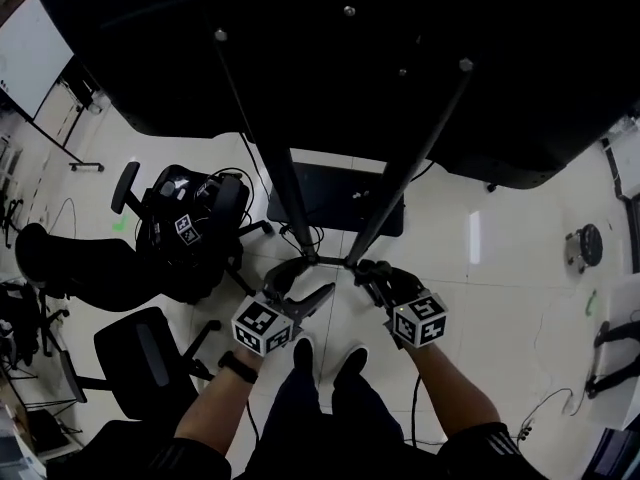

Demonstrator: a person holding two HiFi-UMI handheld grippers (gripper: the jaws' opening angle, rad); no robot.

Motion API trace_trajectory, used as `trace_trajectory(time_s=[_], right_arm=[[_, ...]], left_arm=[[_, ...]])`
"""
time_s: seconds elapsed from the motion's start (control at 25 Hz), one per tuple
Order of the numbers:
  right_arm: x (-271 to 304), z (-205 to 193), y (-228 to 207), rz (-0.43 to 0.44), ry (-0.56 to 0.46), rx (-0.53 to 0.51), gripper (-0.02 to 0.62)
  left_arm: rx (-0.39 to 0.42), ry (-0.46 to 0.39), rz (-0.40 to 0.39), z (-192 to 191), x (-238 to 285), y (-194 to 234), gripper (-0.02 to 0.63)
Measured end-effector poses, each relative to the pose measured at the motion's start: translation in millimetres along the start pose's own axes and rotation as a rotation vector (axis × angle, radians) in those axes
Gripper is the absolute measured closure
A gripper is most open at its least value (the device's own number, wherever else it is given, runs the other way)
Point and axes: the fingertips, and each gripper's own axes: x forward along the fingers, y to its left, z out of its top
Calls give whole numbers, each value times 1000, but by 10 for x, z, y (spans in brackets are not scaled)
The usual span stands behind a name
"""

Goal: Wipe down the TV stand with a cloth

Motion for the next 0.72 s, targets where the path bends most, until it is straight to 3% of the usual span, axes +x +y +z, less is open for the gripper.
trace_trajectory(time_s=[0.36, 0.72], right_arm=[[-1148, 897, 500, 100, -206, 47, 525], [-1859, 1031, 900, 127, -294, 30, 525]], left_arm=[[93, -167, 13, 1089, -599, -981, 262], [148, -217, 22, 1389, -1121, -1496, 262]])
